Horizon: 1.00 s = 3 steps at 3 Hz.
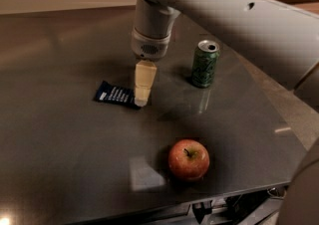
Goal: Pick rxbar blueberry
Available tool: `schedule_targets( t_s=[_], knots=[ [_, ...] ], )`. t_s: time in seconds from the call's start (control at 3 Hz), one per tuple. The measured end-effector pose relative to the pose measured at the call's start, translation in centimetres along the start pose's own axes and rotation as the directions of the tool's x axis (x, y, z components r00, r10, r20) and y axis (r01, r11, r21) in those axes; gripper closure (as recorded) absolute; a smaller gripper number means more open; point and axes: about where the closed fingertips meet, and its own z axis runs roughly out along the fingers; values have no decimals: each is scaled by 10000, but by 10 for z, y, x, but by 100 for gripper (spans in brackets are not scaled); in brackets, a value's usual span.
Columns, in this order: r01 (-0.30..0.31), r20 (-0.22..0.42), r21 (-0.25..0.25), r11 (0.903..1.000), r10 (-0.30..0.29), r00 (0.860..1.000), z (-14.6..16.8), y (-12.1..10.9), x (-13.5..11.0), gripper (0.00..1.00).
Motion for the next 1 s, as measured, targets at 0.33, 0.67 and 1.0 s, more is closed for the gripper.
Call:
schedule_targets(
  t_s=[0.33, 0.67, 1.0],
  knots=[
    [-28, -476, -256, 9997, 16, 9989, 22, -2, -11, 0],
    [-29, -764, -431, 9991, -4, 9971, 33, 1, -23, 0],
    [-66, -1034, -386, 9992, 26, 9946, 40, 8, -32, 0]
  ],
)
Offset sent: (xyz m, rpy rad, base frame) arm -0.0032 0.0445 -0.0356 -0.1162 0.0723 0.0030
